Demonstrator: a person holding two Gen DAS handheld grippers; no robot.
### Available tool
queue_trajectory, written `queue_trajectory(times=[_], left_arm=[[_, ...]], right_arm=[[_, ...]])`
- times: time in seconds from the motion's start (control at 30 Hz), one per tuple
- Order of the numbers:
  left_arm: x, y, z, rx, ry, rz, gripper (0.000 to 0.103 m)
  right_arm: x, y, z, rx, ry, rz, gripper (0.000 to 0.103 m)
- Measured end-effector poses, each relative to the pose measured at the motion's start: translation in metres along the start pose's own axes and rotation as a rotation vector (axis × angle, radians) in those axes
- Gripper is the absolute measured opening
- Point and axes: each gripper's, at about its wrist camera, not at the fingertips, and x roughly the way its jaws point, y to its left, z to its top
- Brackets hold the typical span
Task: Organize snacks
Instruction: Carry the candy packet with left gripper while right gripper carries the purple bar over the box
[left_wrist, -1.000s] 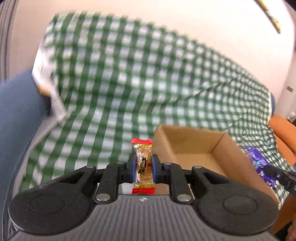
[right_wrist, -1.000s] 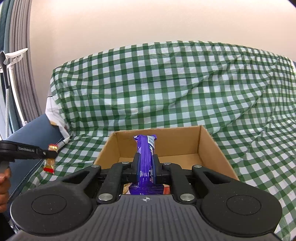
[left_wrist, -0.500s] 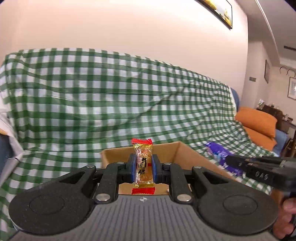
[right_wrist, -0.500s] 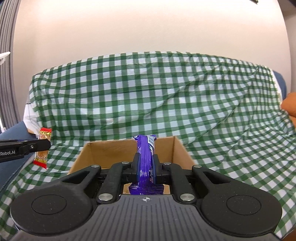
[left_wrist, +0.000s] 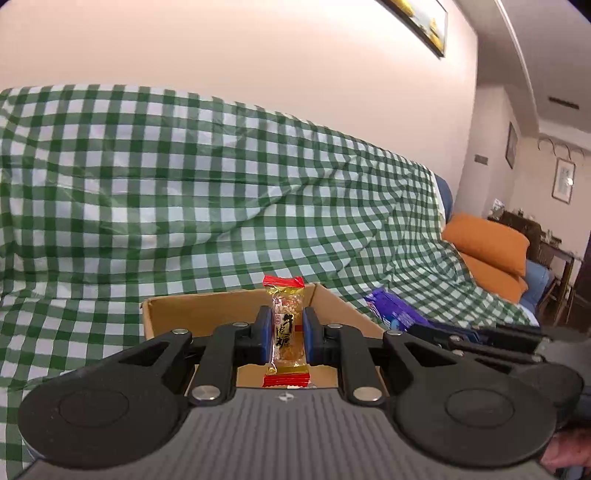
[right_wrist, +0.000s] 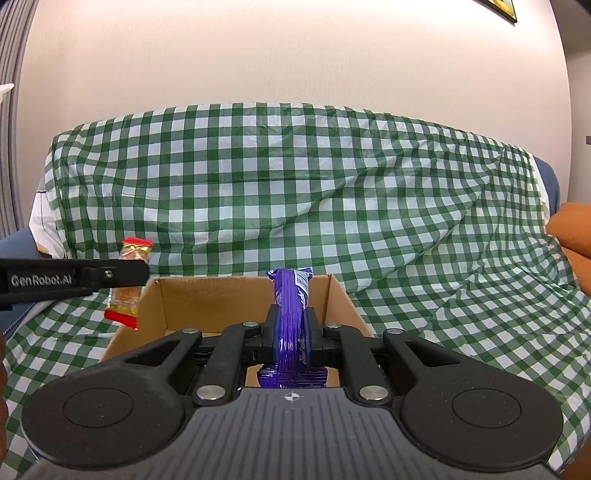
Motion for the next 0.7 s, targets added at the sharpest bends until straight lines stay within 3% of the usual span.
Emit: queue_trajectory(times=[0.7], left_arm=[[0.019,-0.009,-0.009,0.040,0.015,-0.037,0.018]], right_arm=[[0.011,0.000,-0.002,-0.034,0.022,-0.039,0.012]])
